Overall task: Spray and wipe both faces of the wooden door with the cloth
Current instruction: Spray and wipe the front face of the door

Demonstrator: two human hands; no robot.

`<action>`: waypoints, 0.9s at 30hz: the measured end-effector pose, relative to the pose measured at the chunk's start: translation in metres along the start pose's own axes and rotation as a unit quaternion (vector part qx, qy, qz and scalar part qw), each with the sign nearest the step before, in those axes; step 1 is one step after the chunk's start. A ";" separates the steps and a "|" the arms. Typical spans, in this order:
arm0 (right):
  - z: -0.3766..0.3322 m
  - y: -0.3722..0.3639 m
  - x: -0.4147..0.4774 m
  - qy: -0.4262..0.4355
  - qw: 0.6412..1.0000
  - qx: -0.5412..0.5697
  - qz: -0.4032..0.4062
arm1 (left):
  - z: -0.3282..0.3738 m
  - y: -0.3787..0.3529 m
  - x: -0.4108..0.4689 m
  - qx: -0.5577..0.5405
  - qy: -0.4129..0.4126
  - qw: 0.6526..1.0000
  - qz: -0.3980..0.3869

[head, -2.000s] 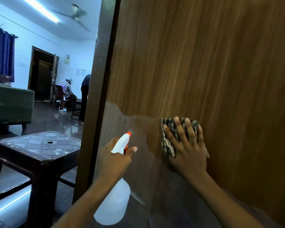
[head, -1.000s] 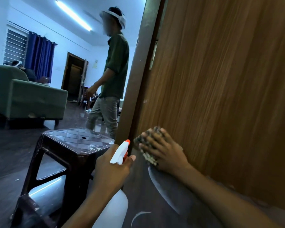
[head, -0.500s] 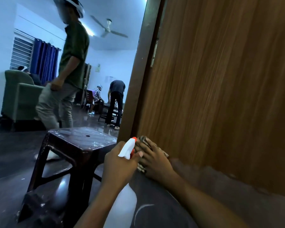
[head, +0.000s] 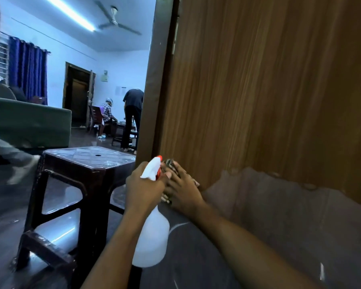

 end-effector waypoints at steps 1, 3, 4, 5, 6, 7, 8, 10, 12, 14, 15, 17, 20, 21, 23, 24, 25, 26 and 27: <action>-0.005 -0.015 -0.012 0.020 1.000 -0.003 -0.010 | 0.000 -0.002 0.002 0.004 -0.003 1.000 -0.004; -0.003 -0.038 -0.049 0.022 1.000 0.002 0.013 | -0.002 -0.009 0.002 0.015 -0.004 1.000 -0.017; 0.005 -0.042 -0.072 0.000 0.999 0.006 0.045 | -0.003 -0.011 -0.002 0.019 -0.007 0.999 -0.025; 0.017 -0.043 -0.095 -0.038 0.996 0.017 0.084 | -0.004 -0.013 -0.006 0.018 -0.015 0.999 -0.033; 0.032 -0.037 -0.116 -0.086 0.988 0.035 0.120 | -0.006 -0.014 -0.010 0.018 -0.019 0.999 -0.042; 0.048 -0.025 -0.130 -0.148 0.976 0.054 0.147 | -0.008 -0.016 -0.012 0.019 -0.021 0.998 -0.053; 0.059 -0.015 -0.128 -0.209 0.961 0.067 0.166 | -0.010 -0.018 -0.013 0.019 -0.020 0.998 -0.062; 0.065 0.008 -0.106 -0.286 0.933 0.093 0.198 | -0.010 -0.023 -0.012 0.020 -0.018 0.996 -0.081; 0.044 0.010 -0.077 -0.241 0.944 0.110 0.195 | -0.011 -0.033 -0.014 0.027 -0.028 0.995 -0.087; 0.025 -0.009 -0.080 -0.132 0.974 0.070 0.167 | -0.009 -0.049 -0.018 0.007 -0.029 0.996 -0.081; 0.021 -0.024 -0.098 -0.090 0.984 0.045 0.149 | -0.006 -0.060 -0.021 0.000 -0.030 0.996 -0.085; 0.019 -0.047 -0.149 -0.073 0.987 0.022 0.144 | 0.001 -0.080 -0.026 0.002 -0.048 0.994 -0.101; 0.049 -0.053 -0.219 -0.177 0.971 0.046 0.153 | 0.010 -0.102 -0.030 -0.014 -0.056 0.990 -0.126; 0.064 -0.048 -0.228 -0.228 0.960 0.055 0.153 | 0.011 -0.104 -0.031 -0.021 -0.051 0.990 -0.132; 0.088 -0.031 -0.218 -0.329 0.926 0.081 0.166 | 0.013 -0.108 -0.033 -0.030 -0.054 0.988 -0.141; 0.092 -0.022 -0.205 -0.352 0.916 0.087 0.170 | 0.014 -0.109 -0.033 -0.032 -0.059 0.987 -0.146; 0.092 -0.017 -0.192 -0.348 0.918 0.090 0.166 | 0.015 -0.111 -0.032 -0.035 -0.064 0.986 -0.149; 0.087 -0.018 -0.183 -0.321 0.929 0.088 0.162 | 0.016 -0.113 -0.033 -0.038 -0.068 0.985 -0.152; 0.081 -0.024 -0.183 -0.279 0.944 0.079 0.161 | 0.018 -0.118 -0.034 -0.036 -0.074 0.984 -0.159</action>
Point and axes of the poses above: each hand's wrist, its own x-axis towards the middle knuckle, its own y-axis out of the back of the hand, z = x × y, the point moved 3 cm from there along x, towards the middle knuckle, and after that the axes turned 10 degrees about -z, right-handed, at the moved point
